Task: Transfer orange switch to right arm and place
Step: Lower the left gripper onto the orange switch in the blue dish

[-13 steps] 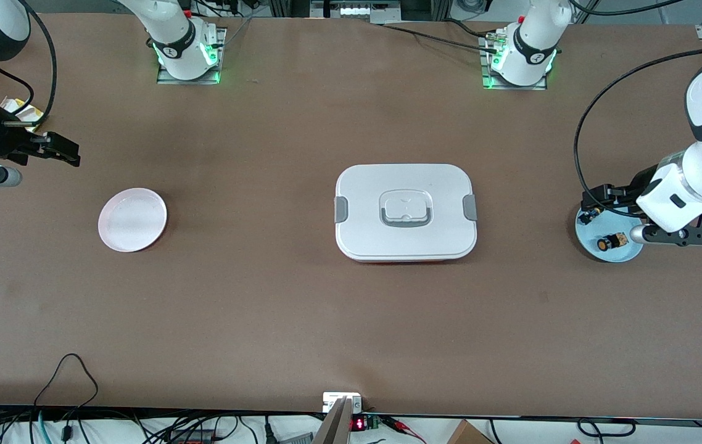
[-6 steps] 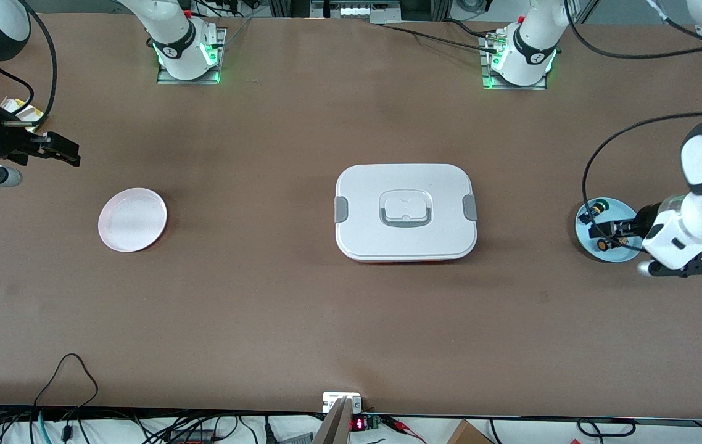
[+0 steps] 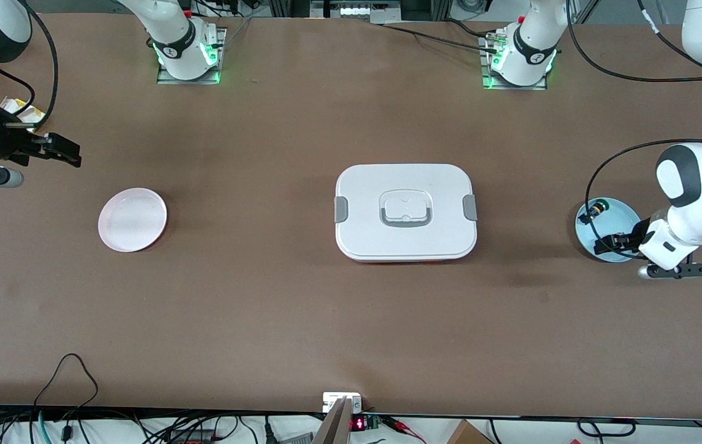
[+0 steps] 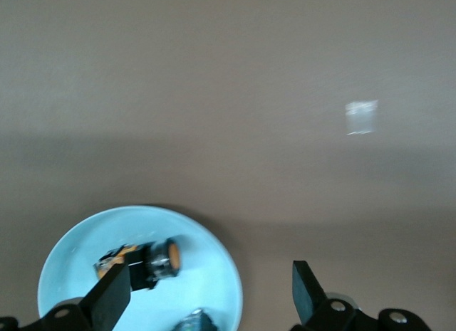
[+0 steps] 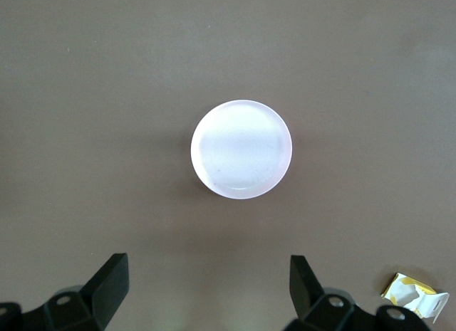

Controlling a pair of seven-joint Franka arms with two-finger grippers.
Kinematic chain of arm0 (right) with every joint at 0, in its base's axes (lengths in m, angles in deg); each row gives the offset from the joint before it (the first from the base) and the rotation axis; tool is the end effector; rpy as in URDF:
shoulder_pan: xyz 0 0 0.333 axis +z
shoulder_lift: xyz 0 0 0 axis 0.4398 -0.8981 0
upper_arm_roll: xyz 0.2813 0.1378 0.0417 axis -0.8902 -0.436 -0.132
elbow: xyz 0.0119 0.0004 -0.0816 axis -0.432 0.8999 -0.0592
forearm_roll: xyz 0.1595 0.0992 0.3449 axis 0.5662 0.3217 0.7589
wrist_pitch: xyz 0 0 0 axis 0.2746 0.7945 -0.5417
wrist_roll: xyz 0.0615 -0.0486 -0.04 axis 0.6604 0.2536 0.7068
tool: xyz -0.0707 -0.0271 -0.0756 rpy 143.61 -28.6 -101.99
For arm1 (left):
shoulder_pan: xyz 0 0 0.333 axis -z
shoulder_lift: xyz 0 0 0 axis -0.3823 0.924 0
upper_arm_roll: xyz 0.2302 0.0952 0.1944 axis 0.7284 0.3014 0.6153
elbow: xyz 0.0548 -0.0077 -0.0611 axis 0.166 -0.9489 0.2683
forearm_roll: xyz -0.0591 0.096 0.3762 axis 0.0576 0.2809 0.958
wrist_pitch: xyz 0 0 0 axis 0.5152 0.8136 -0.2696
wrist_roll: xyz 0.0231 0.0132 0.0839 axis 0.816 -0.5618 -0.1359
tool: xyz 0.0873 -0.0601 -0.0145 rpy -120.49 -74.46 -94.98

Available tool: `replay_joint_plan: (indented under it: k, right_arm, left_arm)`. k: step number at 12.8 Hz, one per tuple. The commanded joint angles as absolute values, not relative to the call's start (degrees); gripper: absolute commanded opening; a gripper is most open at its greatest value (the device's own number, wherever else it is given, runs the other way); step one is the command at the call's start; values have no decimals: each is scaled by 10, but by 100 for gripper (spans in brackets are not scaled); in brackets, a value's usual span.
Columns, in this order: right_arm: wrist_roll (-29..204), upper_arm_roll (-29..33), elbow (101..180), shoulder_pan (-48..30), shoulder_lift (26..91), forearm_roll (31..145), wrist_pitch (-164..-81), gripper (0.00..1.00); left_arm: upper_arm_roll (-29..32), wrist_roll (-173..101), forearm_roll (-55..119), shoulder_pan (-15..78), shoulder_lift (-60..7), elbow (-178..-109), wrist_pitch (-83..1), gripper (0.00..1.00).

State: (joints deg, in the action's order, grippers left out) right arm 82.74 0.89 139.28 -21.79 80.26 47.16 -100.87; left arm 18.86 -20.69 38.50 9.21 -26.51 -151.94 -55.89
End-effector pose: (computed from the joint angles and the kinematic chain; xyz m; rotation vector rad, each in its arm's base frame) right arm 0.5630 -0.0065 0.5481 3.0669 0.0149 -0.1601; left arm 0.6184 0.1338 0.2712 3.0996 0.1407 -0.0233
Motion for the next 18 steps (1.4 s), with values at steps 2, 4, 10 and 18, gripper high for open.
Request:
replay_joint_plan:
  k: [2,4,10,18]
  right_arm:
    - [833,9,1383,-216,798,468,-1004,100]
    - [833,9,1383,-216,798,468,-1005,100]
    - [833,9,1384,-214,797,468,-1003,100]
    - [833,9,1383,-213,797,467,-1006,100]
  left_arm:
    - [184,-199,393,67,-262,-1562,-601,100]
    - [184,-198,394,48,-243,-1563,-601,100]
    - [181,-196,389,32,-206,-1568,-652,100]
    - [174,-187,387,22,-203,-1563,-653,100]
